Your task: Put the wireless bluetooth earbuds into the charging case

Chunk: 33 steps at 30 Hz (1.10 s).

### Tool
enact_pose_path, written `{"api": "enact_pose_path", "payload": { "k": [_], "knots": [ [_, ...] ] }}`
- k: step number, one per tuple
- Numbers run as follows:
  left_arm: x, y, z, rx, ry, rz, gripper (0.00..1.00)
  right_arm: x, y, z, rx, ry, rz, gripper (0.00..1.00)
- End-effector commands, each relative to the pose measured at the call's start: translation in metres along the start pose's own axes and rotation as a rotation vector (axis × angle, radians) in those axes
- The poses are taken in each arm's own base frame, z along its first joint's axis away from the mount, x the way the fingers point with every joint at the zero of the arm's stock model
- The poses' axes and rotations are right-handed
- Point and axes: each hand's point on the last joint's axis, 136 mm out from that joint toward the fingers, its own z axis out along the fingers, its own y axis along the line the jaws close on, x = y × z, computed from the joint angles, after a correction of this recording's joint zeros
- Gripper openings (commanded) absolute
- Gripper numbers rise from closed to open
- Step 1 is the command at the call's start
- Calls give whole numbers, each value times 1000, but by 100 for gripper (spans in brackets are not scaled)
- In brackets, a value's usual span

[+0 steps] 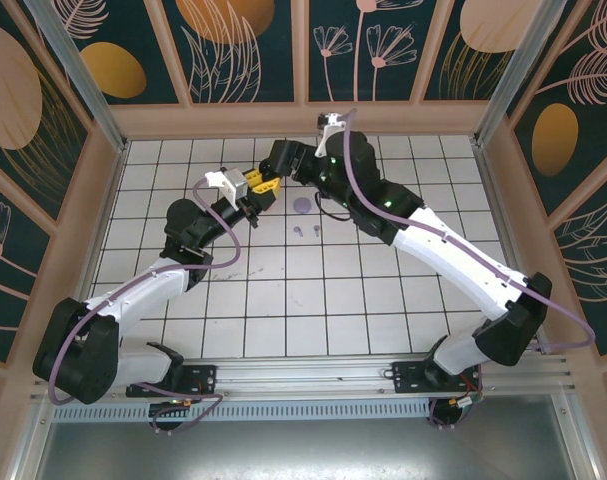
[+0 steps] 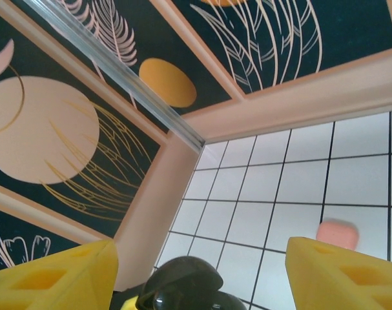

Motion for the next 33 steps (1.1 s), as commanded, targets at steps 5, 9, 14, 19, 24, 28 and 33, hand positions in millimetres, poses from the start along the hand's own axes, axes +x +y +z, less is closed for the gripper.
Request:
{"api": "enact_pose_path", "payload": {
  "k": [5,9,14,19,24,28,33],
  "knots": [
    [-5,-9,2,51,-11,16,0,-34,-2,-34,-17,-64,-1,70],
    [0,-11,3,67,10,13,0,-24,-10,-32,4,-9,-32,69],
    [7,-16,9,118,60,-1,0,0,-12,-26,-4,110,-97,68],
    [9,-17,10,128,72,-8,0,24,-7,-22,-43,205,-127,62],
    [12,-17,11,132,82,-15,0,38,-8,-15,-19,241,-140,51],
    [12,-17,12,133,80,-13,0,42,-7,-12,-8,255,-157,48],
    [11,-17,13,136,79,-13,0,45,-4,-6,1,264,-176,46]
  ]
}}
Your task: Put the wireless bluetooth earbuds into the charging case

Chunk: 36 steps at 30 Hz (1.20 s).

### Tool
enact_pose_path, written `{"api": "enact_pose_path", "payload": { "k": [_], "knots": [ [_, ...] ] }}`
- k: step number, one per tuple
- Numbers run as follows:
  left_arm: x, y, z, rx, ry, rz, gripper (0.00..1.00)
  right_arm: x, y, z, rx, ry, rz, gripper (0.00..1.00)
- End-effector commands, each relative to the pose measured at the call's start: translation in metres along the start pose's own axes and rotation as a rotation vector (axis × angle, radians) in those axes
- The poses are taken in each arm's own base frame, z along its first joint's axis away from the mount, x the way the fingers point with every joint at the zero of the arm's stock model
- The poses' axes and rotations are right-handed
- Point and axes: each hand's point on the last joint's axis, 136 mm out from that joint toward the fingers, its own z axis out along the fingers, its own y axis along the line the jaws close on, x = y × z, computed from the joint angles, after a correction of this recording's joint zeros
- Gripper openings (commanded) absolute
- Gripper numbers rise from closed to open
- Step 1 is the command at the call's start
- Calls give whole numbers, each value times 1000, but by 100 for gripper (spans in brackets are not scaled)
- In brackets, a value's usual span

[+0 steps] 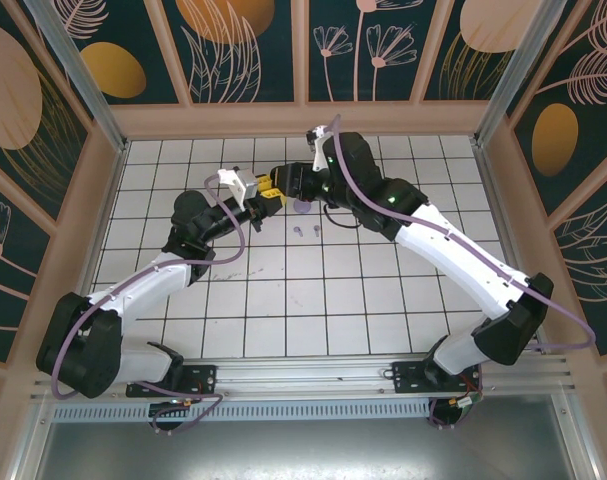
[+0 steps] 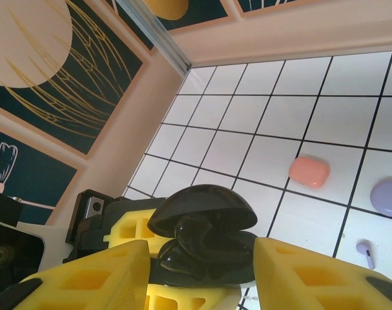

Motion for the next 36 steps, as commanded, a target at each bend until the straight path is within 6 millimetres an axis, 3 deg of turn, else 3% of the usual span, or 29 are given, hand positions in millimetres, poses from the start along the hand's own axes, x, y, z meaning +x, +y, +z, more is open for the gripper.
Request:
{"api": "enact_pose_path", "payload": {
  "k": [1,31,36],
  "knots": [
    [-13,-4,5,32,-28,38,0,-9,9,-2,-2,-15,-33,46],
    [-18,-13,3,71,-39,63,0,-16,-3,17,69,-32,-36,32],
    [-19,-13,2,70,-40,65,0,-17,-5,18,78,-37,-34,26]
  ]
}}
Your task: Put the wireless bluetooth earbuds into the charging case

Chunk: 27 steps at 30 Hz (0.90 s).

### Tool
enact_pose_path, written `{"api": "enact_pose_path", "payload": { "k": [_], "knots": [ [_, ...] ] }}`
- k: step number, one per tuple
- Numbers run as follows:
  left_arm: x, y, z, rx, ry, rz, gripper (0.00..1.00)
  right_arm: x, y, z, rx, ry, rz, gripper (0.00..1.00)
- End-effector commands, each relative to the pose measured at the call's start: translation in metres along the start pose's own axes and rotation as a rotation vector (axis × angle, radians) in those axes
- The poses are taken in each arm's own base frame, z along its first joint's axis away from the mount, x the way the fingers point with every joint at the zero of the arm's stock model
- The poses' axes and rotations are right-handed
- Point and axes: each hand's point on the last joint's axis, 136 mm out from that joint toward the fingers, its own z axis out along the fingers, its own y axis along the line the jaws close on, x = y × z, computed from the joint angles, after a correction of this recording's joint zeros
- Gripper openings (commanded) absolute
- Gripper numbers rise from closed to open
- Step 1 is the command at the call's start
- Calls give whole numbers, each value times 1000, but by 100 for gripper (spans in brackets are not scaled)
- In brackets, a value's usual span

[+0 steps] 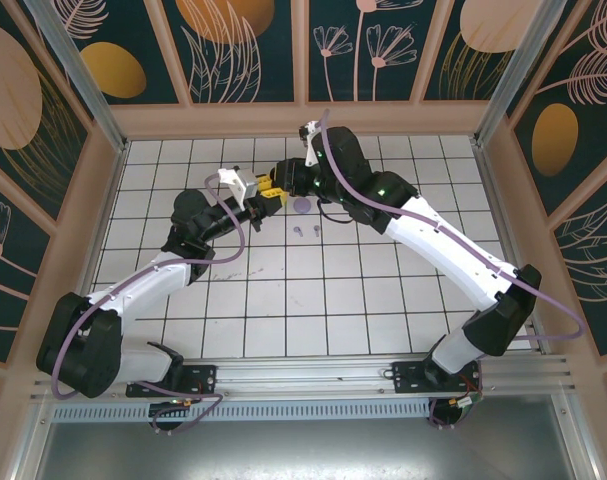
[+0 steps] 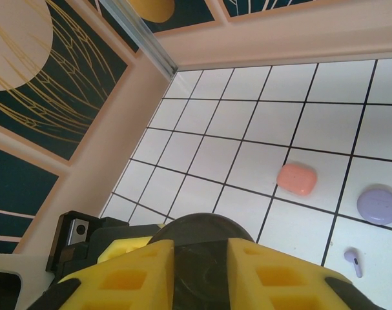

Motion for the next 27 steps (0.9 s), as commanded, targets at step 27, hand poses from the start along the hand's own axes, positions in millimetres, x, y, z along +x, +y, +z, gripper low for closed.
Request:
{"api": "enact_pose_path", "payload": {
  "k": [27],
  "knots": [
    [-1,-21,-3,91,-35,44,0,12,-25,-4,7,-13,77,22]
  ]
}}
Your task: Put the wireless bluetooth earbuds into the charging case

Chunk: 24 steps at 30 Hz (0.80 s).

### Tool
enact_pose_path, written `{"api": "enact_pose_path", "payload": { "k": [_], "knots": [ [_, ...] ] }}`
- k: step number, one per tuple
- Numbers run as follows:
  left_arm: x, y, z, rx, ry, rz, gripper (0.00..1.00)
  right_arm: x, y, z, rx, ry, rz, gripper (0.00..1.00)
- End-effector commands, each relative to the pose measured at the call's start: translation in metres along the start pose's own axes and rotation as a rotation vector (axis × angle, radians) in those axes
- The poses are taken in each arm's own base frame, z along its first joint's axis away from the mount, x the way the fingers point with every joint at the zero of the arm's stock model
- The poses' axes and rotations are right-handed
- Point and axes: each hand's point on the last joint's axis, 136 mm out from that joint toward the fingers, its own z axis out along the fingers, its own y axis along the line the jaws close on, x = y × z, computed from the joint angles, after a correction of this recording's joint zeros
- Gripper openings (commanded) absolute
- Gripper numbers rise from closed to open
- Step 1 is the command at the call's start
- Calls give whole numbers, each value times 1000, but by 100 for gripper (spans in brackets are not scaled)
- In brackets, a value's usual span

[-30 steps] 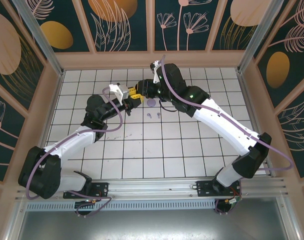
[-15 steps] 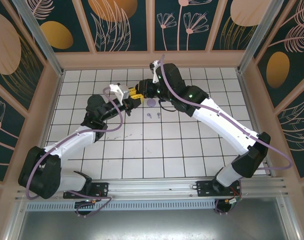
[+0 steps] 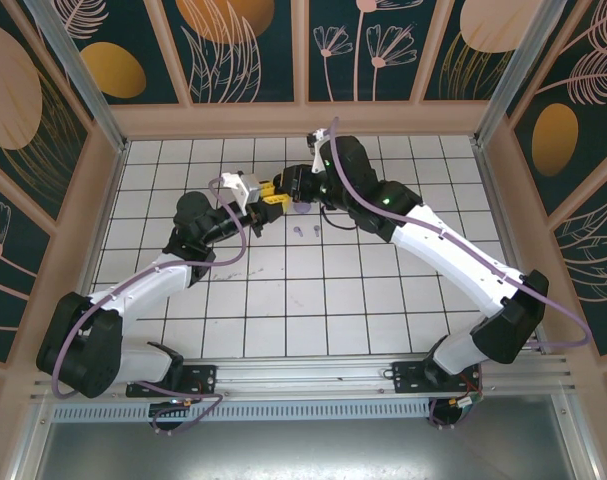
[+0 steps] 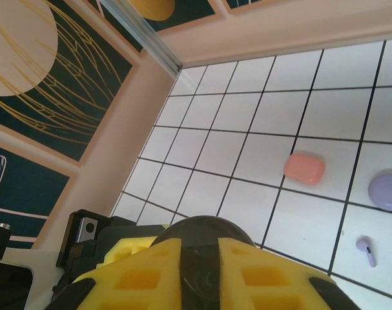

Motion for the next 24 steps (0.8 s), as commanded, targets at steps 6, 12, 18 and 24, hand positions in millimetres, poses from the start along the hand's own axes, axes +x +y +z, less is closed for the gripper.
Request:
{"api": "enact_pose_path", "payload": {
  "k": [6,12,18,24],
  "knots": [
    [-6,-16,1,67,-54,61,0,9,-22,6,56,26,11,24],
    [2,-16,2,74,-43,53,0,22,-30,15,80,66,6,26],
    [6,-14,5,77,-38,47,0,31,-35,21,94,92,-2,27],
    [12,-13,7,77,-29,38,0,41,-36,26,86,117,3,18]
  ]
}}
